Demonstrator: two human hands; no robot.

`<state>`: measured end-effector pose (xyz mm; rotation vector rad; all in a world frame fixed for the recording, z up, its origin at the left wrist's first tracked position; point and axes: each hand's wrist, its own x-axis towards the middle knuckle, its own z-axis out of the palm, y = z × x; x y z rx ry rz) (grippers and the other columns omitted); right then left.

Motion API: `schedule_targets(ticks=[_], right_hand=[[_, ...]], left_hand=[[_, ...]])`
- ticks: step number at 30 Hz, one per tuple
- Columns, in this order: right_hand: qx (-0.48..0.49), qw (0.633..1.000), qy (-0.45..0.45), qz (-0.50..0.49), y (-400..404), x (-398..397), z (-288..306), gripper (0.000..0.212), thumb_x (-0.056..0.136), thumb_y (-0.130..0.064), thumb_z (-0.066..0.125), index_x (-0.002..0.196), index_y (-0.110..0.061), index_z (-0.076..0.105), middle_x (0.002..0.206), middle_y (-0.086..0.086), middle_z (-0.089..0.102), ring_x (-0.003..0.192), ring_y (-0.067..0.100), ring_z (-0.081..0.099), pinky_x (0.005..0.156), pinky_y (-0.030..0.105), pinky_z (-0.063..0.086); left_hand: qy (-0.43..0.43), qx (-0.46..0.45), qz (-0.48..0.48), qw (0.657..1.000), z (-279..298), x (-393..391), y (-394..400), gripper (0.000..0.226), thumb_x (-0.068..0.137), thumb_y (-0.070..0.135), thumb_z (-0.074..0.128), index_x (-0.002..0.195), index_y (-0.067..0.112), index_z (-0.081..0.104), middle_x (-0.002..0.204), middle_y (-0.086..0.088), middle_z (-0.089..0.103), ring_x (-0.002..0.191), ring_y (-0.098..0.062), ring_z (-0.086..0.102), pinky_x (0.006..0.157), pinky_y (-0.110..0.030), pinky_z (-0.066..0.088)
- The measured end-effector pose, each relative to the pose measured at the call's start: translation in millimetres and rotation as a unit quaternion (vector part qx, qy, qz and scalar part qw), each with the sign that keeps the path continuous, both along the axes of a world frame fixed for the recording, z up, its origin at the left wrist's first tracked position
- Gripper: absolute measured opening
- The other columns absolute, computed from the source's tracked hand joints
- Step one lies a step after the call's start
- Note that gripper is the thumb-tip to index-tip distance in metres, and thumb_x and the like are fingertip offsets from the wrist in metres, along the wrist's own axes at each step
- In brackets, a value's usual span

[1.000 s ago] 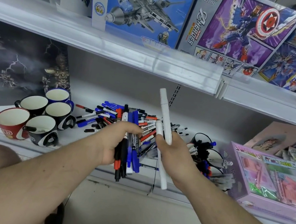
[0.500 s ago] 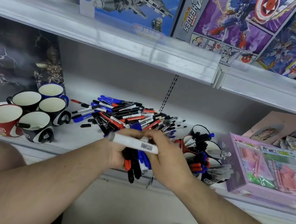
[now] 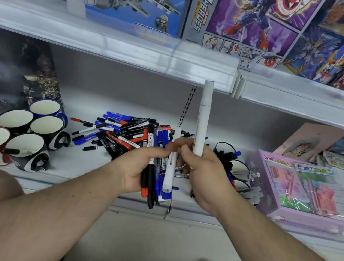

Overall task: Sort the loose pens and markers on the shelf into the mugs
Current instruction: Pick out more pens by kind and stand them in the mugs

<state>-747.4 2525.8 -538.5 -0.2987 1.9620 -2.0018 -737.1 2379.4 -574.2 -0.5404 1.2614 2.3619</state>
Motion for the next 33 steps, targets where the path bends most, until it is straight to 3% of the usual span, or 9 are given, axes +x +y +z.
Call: schedule_targets(ticks=[6,11,13,16,21,25,28,31,33], right_hand=[[-0.033,0.994,-0.095,-0.043,3,-8,1,0.012,0.099,-0.007,0.050,0.104,-0.009,0.061,0.067,0.000,0.052,0.057,0.011,0.039,0.074,0.034,0.039],[0.095,0.994,-0.053,0.005,14,-6,4,0.007,0.102,-0.020,0.051,0.098,-0.014,0.052,0.053,-0.010,0.044,0.046,0.007,0.034,0.051,0.022,0.035],[0.183,0.981,-0.053,0.028,16,-4,0,0.020,0.102,-0.036,0.047,0.102,-0.017,0.052,0.061,-0.008,0.045,0.051,0.009,0.038,0.050,0.023,0.037],[0.270,0.960,-0.055,0.043,17,-1,-8,0.033,0.100,-0.051,0.041,0.105,-0.020,0.052,0.072,-0.002,0.044,0.057,0.012,0.042,0.053,0.027,0.044],[0.286,0.954,-0.066,0.056,19,4,-14,0.040,0.102,-0.046,0.042,0.111,-0.010,0.057,0.073,0.000,0.039,0.060,0.012,0.038,0.057,0.028,0.043],[0.263,0.958,-0.096,0.064,23,7,-14,0.028,0.102,-0.042,0.046,0.109,-0.019,0.058,0.086,0.004,0.044,0.066,0.015,0.041,0.063,0.031,0.046],[0.247,0.961,-0.103,0.069,39,4,-5,0.024,0.102,-0.036,0.049,0.101,-0.014,0.060,0.085,0.008,0.053,0.066,0.022,0.042,0.053,0.028,0.041],[0.294,0.948,-0.116,0.049,72,-12,3,0.026,0.102,-0.031,0.049,0.089,-0.010,0.057,0.067,0.005,0.061,0.054,0.022,0.040,0.049,0.028,0.030],[0.341,0.932,-0.123,0.018,99,-31,3,0.027,0.102,-0.029,0.050,0.086,-0.009,0.059,0.065,0.006,0.058,0.049,0.019,0.039,0.049,0.028,0.029]], left_hand=[[0.013,-0.041,-0.015,0.999,3,2,14,0.027,0.094,0.012,0.056,0.076,0.011,0.077,0.069,-0.008,0.071,0.059,-0.020,0.069,0.054,-0.029,0.057],[0.020,-0.092,0.065,0.993,9,-4,6,0.015,0.087,0.007,0.066,0.099,0.001,0.071,0.082,-0.020,0.071,0.070,-0.030,0.070,0.064,-0.044,0.061],[0.026,-0.117,0.091,0.989,9,-6,5,0.023,0.082,0.005,0.072,0.103,-0.003,0.070,0.096,-0.025,0.071,0.080,-0.035,0.069,0.077,-0.054,0.059],[0.039,-0.149,0.113,0.982,8,-5,11,0.017,0.080,-0.003,0.072,0.096,-0.003,0.071,0.085,-0.022,0.073,0.070,-0.031,0.071,0.066,-0.045,0.060],[0.060,-0.168,0.111,0.978,10,-3,19,0.013,0.077,-0.005,0.073,0.089,0.000,0.072,0.073,-0.017,0.070,0.061,-0.027,0.067,0.055,-0.034,0.056],[0.071,-0.162,0.102,0.979,18,0,19,0.016,0.079,-0.003,0.071,0.095,-0.001,0.073,0.088,-0.022,0.073,0.075,-0.035,0.070,0.071,-0.047,0.058],[0.066,-0.155,0.099,0.981,15,-2,23,0.020,0.080,-0.001,0.073,0.100,0.000,0.073,0.094,-0.021,0.074,0.083,-0.037,0.072,0.073,-0.050,0.060],[0.054,-0.174,0.104,0.978,13,-12,37,0.021,0.078,0.008,0.079,0.096,0.000,0.071,0.076,-0.012,0.071,0.058,-0.020,0.066,0.051,-0.029,0.053],[0.036,-0.167,0.106,0.980,17,-21,49,0.026,0.079,0.012,0.079,0.096,-0.002,0.065,0.058,-0.008,0.055,0.038,-0.016,0.051,0.042,-0.024,0.044]])
